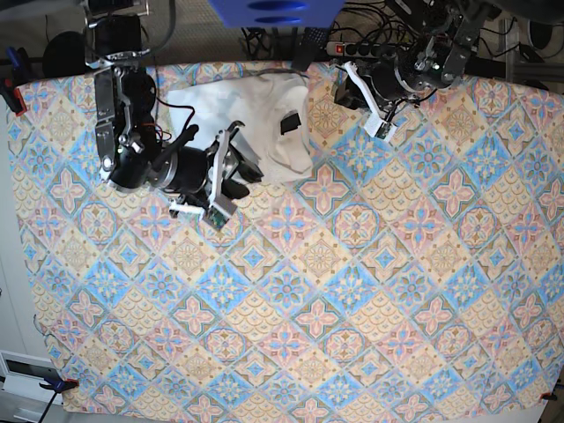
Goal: Fold the T-shirt properly
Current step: 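Grasp the bundled shirt with both grippers and tuck its loose ends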
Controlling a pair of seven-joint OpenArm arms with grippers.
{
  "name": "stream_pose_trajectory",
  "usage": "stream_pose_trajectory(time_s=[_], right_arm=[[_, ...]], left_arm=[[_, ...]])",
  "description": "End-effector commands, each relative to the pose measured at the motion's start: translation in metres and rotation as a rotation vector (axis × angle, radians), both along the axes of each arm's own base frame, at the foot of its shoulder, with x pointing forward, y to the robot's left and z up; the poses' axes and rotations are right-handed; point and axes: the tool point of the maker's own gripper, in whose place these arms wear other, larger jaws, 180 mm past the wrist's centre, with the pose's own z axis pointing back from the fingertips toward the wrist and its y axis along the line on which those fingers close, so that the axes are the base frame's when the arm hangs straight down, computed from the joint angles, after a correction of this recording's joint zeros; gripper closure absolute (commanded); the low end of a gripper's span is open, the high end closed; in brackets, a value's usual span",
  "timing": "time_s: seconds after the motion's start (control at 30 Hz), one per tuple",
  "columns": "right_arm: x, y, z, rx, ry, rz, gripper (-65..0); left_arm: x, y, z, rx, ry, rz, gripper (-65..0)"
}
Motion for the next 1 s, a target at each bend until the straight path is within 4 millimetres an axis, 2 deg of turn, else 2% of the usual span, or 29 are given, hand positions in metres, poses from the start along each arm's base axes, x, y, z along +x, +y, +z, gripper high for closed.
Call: stream_pose_trajectory(time_s=[0.0,0.17,0.27,0.43,0.5,0.57,0.67,0.77,0.97], right_arm=[[0.015,-0.002,0.011,0.02,-0.041,-0.01,-16.6],[0.041,-0.006,0.006,0.034,-0.029,-0.033,-9.9],[0.055,-0.01,0.002,0.035,-0.013,-0.051,-9.3],[0.071,-0.032,-0.026,-0.126,0.017,-0.078,-9.3],[0.072,-0.036,-0.04,-0.205,0.032,-0.055,-9.3],[0.07,-0.03,-0.054,-0.255,0.041,-0.013,-9.3],[0.057,-0.016,-0.078,-0.289,0.078,0.063,-9.1],[0.044,-0.014,-0.094,-0.322,0.114,0.108,-9.1],[0.045,-0.048,-0.094,-0.391,0.103,0.096,-9.0]], left_arm=[[0.002,-0.004,0.011,-0.018,-0.029,-0.008,-0.7],[-0.002,-0.016,0.016,-0.043,-0.032,-0.022,0.0],[-0.01,-0.038,0.018,-0.086,-0.021,-0.047,0.0],[-0.02,-0.066,0.015,-0.125,0.001,-0.116,0.0],[-0.021,-0.071,0.008,-0.121,0.017,-0.133,0.0],[-0.019,-0.079,-0.003,-0.125,0.04,-0.135,0.0],[-0.012,-0.079,-0.019,-0.101,0.062,-0.127,0.0],[-0.012,-0.08,-0.027,-0.06,0.054,-0.155,0.0],[-0.005,-0.059,-0.036,0.043,0.011,-0.179,0.0]])
